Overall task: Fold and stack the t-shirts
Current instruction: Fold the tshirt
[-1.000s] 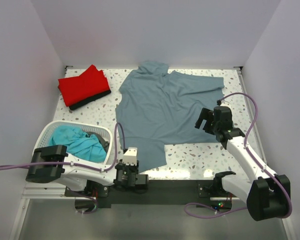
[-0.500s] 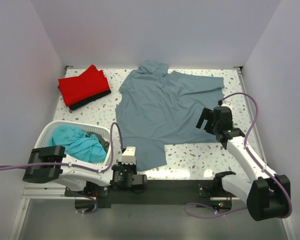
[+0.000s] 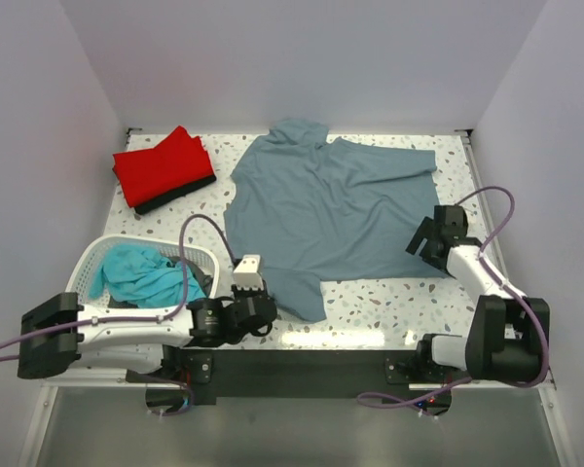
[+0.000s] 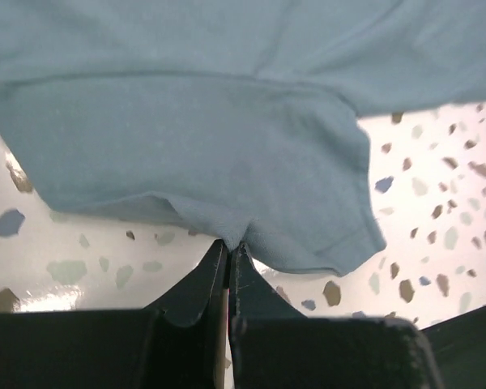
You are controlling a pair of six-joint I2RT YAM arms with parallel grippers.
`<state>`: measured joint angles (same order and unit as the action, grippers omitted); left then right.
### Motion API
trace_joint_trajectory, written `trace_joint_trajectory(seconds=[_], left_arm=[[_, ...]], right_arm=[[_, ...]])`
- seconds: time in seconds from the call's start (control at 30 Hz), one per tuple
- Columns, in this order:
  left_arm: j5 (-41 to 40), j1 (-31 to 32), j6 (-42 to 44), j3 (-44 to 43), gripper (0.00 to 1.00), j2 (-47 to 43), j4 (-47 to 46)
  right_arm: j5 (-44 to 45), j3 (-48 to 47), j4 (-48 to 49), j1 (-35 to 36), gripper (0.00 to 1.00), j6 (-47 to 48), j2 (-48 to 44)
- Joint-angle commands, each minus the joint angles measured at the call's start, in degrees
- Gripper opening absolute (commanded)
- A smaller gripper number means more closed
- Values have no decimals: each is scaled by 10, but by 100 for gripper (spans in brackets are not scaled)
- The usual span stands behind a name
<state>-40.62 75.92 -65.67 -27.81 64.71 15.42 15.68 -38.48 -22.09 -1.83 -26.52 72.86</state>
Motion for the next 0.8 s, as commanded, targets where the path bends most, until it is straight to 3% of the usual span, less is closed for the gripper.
trace_joint_trajectory(seconds=[0.0, 0.37, 0.77], left_arm=[[-1, -44, 113, -3, 0, -61, -58], [15, -89, 172, -6, 0, -152, -19], [27, -93, 169, -13, 0, -118, -12]], right_arm=[[15, -16, 0, -37, 99, -7, 9], [3, -25, 27, -166, 99, -13, 29], [30, 13, 68, -194, 96, -28, 40]])
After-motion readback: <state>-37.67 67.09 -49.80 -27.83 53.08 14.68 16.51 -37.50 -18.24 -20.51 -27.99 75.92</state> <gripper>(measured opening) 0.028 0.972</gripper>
